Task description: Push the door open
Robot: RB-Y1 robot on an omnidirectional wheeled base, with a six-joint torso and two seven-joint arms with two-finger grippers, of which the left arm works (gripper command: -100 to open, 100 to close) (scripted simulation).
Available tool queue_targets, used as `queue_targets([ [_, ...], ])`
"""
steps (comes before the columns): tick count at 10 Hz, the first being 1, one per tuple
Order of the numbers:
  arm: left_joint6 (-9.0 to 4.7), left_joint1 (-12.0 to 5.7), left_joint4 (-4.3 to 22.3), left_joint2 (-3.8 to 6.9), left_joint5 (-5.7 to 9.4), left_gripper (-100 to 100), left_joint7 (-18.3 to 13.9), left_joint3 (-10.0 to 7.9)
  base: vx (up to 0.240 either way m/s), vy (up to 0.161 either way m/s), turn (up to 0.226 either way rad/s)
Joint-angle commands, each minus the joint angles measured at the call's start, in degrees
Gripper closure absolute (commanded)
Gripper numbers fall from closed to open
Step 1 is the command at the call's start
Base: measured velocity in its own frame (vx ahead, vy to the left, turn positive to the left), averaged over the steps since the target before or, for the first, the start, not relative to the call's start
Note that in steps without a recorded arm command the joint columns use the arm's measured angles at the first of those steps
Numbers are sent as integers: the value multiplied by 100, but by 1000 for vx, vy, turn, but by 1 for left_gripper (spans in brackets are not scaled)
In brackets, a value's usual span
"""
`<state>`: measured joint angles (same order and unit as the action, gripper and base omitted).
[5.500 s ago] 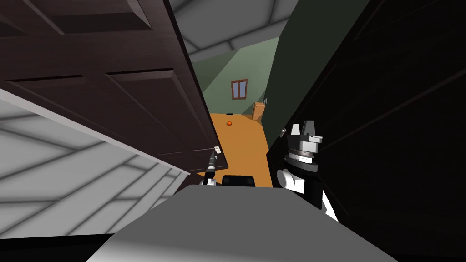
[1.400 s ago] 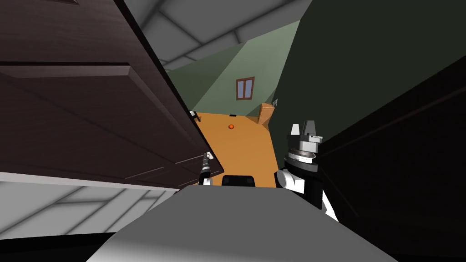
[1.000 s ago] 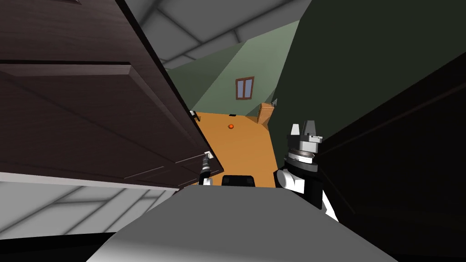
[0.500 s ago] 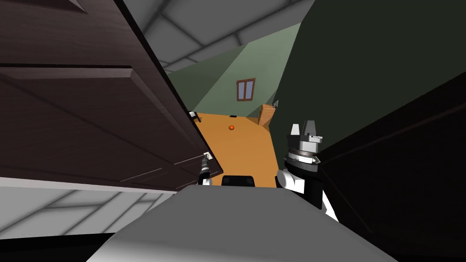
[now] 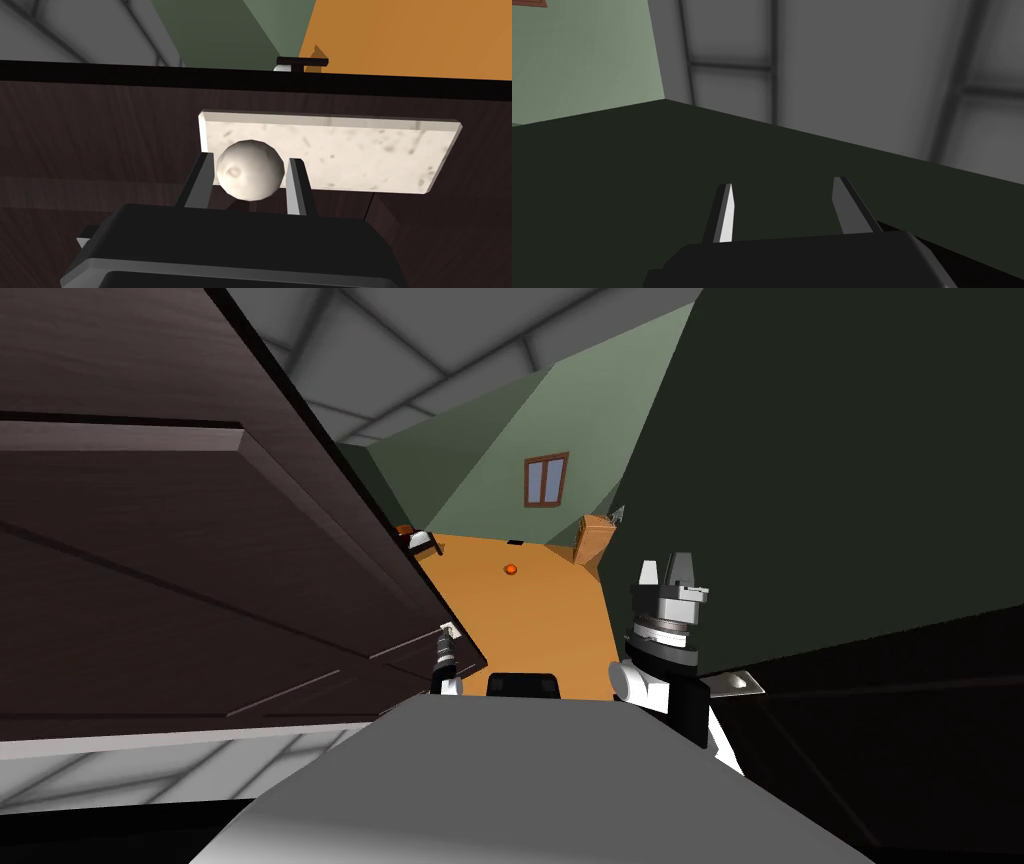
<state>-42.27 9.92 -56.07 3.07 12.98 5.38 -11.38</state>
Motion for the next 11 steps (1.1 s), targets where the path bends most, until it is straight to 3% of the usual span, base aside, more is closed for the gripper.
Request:
queue_targets([
  [1,-52,-78,101,25,79,100,22,-161,188,-14,80],
  [4,-25,-100,106,-44,171,100,68,-327,211,-25,64],
  [5,-32,-92,147,-50,148,100,67,-284,87,-2,25],
  [11,-54,-86,152,16,401,100,201,-733,218,10,57],
])
